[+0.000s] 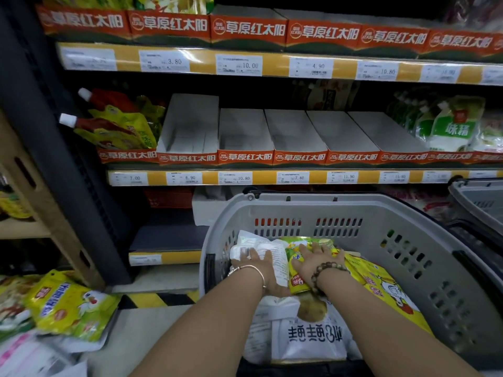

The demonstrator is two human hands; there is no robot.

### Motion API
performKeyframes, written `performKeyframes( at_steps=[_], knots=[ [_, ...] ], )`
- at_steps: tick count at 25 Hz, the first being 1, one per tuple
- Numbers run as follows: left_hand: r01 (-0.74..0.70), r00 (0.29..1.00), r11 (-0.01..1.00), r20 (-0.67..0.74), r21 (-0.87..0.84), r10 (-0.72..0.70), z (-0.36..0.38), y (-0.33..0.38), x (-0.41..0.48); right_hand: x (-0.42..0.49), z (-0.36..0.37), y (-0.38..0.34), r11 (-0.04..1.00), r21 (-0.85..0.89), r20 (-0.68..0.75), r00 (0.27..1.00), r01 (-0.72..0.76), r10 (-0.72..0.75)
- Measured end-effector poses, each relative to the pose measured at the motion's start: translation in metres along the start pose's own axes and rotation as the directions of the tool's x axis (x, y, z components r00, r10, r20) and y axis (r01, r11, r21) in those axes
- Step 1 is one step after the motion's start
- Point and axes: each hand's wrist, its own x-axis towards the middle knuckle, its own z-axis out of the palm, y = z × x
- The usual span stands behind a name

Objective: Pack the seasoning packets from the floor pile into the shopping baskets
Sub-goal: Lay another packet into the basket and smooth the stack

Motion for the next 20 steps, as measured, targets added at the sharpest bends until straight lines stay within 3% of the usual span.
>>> performKeyframes(
  at_steps=[2, 4, 7, 9, 14, 17, 20],
  knots=[
    [-0.055, 0.995, 0.998, -0.082, -0.004, 0.054, -0.01, -0.003, -0.015, -0.004, -0.004, 0.003, 1.0, 0.005, -0.058, 0.998, 0.013, -0.012],
    [-0.16, 0.953, 0.984, -0.272, -0.078, 0.134, -0.023, -0.009, -0.03, -0.01, -0.012, 0.003, 0.999, 0.028, -0.188, 0.982, 0.028, -0.022],
    [-0.328, 0.806, 0.914, -0.575, -0.237, 0.14, -0.045, -0.037, -0.059, -0.023, -0.033, -0.013, 0.989, 0.079, -0.395, 0.914, 0.128, -0.087],
    [-0.365, 0.74, 0.876, -0.67, -0.317, 0.066, -0.057, -0.068, -0.077, -0.035, -0.051, -0.035, 0.968, 0.058, -0.48, 0.857, 0.245, -0.189],
    [-0.263, 0.723, 0.889, -0.686, -0.376, -0.077, -0.059, -0.182, -0.123, -0.064, -0.094, -0.144, 0.827, 0.024, -0.549, 0.698, 0.562, -0.459],
    [-0.141, 0.694, 0.906, -0.693, -0.399, -0.197, -0.039, -0.252, -0.157, -0.078, -0.098, -0.229, 0.721, -0.067, -0.514, 0.596, 0.689, -0.617],
    [0.024, 0.672, 0.906, -0.664, -0.422, -0.327, 0.005, -0.306, -0.183, -0.088, -0.082, -0.307, 0.638, -0.114, -0.414, 0.547, 0.762, -0.728]
  ],
)
